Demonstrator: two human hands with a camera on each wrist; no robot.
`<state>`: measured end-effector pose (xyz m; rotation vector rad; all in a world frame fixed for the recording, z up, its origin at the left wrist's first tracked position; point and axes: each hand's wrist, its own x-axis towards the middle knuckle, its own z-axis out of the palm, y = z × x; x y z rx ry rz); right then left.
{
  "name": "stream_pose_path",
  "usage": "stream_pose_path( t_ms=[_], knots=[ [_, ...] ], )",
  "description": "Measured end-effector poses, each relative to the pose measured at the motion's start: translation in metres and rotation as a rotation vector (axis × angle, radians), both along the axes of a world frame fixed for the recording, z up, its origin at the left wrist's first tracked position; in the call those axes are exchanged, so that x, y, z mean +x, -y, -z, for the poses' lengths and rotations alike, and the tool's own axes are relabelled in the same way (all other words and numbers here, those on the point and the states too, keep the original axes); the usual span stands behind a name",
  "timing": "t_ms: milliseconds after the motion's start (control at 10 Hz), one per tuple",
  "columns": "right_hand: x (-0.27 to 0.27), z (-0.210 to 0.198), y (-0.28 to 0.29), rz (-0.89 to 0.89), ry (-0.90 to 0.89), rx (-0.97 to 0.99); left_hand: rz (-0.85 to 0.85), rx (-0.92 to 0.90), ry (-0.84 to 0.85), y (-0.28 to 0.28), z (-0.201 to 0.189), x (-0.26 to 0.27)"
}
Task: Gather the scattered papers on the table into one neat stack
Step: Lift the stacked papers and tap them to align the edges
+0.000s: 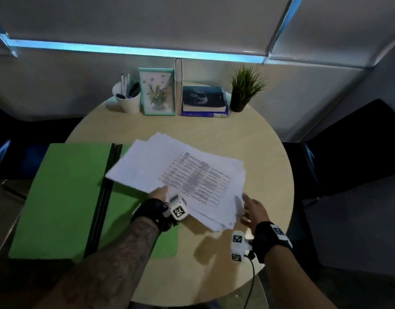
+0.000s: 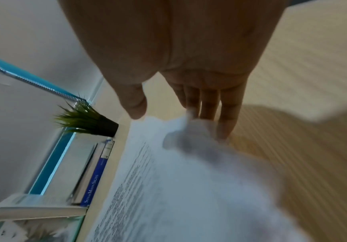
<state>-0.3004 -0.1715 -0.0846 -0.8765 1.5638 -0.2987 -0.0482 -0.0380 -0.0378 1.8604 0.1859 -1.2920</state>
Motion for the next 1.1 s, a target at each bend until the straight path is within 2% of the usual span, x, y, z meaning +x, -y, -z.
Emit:
stream_pose_path(
  t_ms=[100,200,300,400,500,700,800,900,1000,1100],
  knots=[
    [0.006,0.003,0.000,-0.091,-0.139,-0.043,0.103,0.140,0.086,-0.003,0.024,-0.012],
    [0.003,-0.001,0.003,-0.169,-0.219,-0.033,0.171,0.138,0.106,-0.007,0.023,-0.014],
    [-0.006,-0.004,0.000,-0.171,-0.203,0.060,0.024,0.120,0.026,-0.011,0.022,-0.012],
    [-0.009,-0.004,-0.001,-0.120,-0.089,0.107,-0.036,0.091,-0.057,-0.014,0.024,-0.009],
    [-0.007,-0.003,0.002,-0.149,-0.060,0.119,-0.010,0.085,-0.076,-0.017,0.028,-0.012],
    [-0.005,-0.003,-0.001,-0.121,-0.014,0.000,-0.039,0.007,-0.228,-0.027,0.029,-0.017],
    [-0.015,-0.014,0.003,-0.188,0.050,-0.016,-0.187,-0.181,-0.316,-0.037,0.020,-0.002],
    [-0.040,-0.023,0.012,-0.204,0.179,0.027,-0.253,-0.240,-0.203,-0.049,0.015,0.046],
    [-0.060,-0.028,0.020,-0.229,0.200,0.082,-0.098,-0.133,-0.166,-0.056,0.024,0.084],
    [-0.062,-0.032,0.025,-0.297,0.158,0.102,0.083,-0.038,-0.113,-0.045,0.024,0.084]
  ],
)
